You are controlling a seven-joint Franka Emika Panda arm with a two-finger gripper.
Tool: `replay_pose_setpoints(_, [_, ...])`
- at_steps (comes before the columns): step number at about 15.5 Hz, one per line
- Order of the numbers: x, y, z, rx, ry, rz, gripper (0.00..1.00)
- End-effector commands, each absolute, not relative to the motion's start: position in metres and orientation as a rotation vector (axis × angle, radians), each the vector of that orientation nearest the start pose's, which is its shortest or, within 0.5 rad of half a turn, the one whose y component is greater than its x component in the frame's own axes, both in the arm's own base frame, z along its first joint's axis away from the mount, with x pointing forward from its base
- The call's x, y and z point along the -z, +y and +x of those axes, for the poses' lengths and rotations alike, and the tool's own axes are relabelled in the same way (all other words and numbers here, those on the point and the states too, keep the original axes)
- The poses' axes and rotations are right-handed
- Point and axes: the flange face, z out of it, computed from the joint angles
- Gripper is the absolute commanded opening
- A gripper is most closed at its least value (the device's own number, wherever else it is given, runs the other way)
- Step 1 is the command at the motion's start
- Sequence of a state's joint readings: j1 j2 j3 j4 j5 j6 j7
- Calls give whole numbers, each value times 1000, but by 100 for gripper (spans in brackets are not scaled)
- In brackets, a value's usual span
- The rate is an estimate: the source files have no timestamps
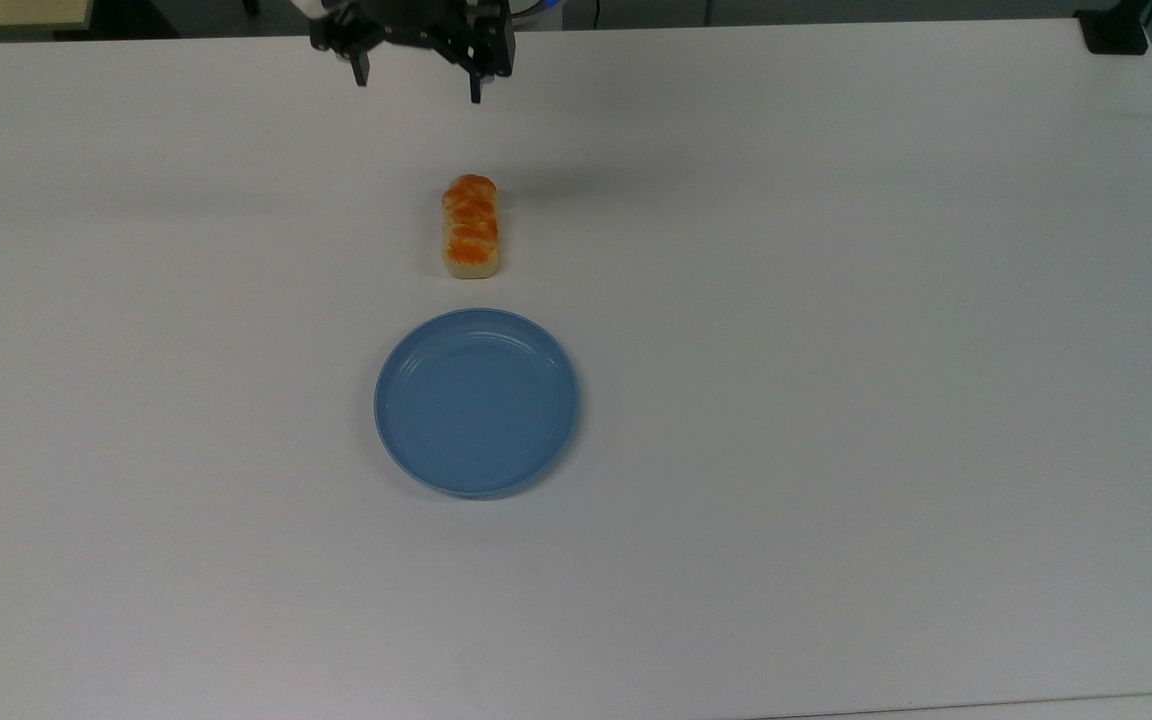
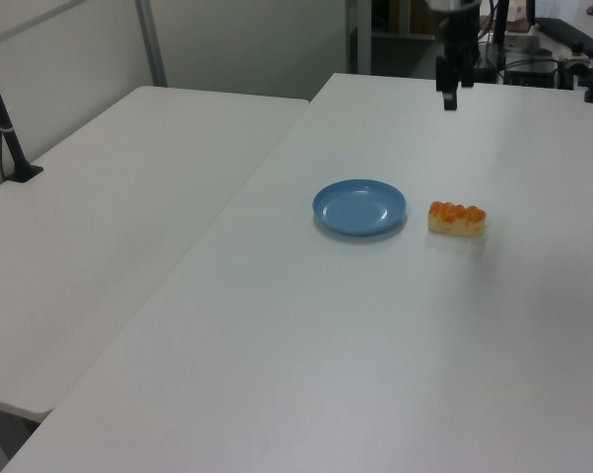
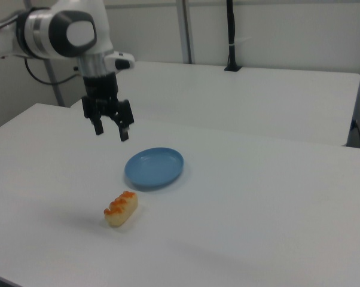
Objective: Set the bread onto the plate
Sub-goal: 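Move the open gripper down over the orange-topped bread roll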
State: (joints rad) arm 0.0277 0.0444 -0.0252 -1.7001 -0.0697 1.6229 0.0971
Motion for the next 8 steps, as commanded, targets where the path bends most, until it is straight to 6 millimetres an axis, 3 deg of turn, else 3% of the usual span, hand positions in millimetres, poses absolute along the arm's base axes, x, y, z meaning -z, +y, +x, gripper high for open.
replay_pose_setpoints(1, [-488,-6,554,-247,88,-3197,100])
replay_pose_setpoints(3, [-448,-2,554,-291,66,-3205,100])
replay_pose_setpoints(8, [-377,1,553,-387,38,-3220,100])
